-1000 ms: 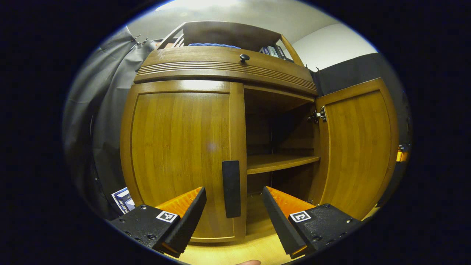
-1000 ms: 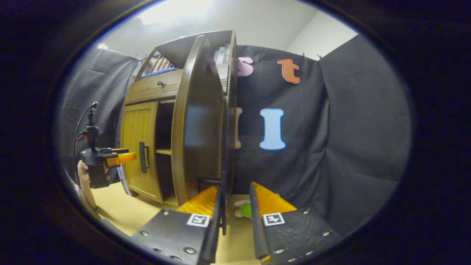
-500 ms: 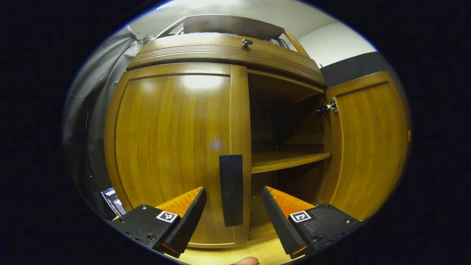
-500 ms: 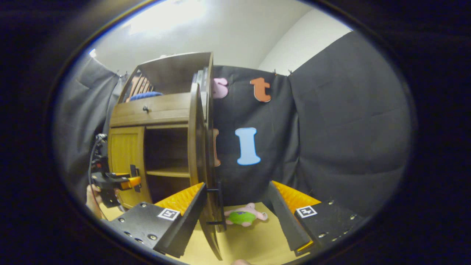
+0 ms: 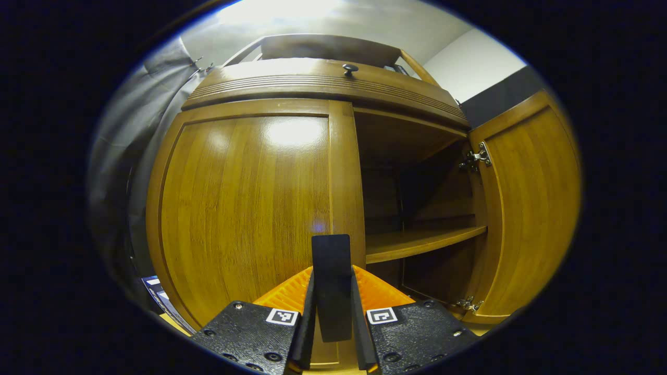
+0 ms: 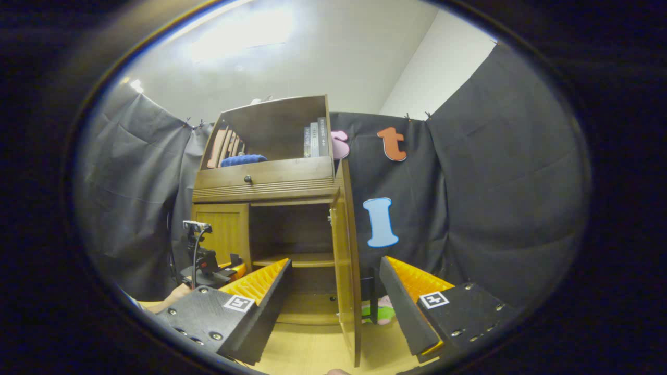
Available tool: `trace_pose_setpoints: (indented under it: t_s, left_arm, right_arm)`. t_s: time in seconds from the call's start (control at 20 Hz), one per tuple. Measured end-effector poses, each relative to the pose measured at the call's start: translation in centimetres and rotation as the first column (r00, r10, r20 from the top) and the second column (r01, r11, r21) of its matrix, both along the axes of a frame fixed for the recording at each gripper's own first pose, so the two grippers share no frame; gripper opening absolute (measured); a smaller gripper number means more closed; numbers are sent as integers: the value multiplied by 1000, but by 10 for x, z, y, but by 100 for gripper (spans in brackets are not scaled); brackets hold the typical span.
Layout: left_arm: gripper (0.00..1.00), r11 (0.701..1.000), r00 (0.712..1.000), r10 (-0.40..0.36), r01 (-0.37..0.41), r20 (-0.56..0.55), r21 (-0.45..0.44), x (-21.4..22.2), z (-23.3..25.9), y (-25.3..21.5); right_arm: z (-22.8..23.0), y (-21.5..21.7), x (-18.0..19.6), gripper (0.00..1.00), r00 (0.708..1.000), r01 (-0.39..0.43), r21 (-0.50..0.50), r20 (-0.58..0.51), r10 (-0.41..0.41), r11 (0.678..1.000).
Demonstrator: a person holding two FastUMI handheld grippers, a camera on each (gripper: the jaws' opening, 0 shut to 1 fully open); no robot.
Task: Open the right door of the double-door shoe cabinet with the right hand, and open the left door with the left hand.
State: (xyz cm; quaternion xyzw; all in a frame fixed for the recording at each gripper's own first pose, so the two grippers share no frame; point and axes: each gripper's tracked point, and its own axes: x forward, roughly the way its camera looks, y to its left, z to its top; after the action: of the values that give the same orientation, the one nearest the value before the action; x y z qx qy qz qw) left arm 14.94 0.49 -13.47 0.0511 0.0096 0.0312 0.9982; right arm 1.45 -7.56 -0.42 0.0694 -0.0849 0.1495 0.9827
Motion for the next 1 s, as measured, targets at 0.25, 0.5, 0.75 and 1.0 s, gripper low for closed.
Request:
trace_pose_setpoints:
  t_s: [0.25, 0.5, 0.75, 1.0]
  left_arm:
    - [31, 999, 998, -38, 40, -58, 36, -16, 0, -3]
    - [31, 996, 989, -92, 93, -116, -1, -45, 11, -5]
    - [31, 992, 980, -125, 123, -152, -19, -72, 18, -7]
    - [32, 988, 973, -152, 151, -173, -21, -98, 25, -4]
  right_arm:
    - [-7, 7, 7, 99, 997, 52, -49, -48, -55, 997]
    - [-5, 4, 3, 99, 991, 92, -23, -101, -94, 996]
    - [8, 9, -9, 95, 992, 93, -32, -81, -96, 995]
    - [11, 17, -20, 99, 992, 88, -24, -90, -90, 996]
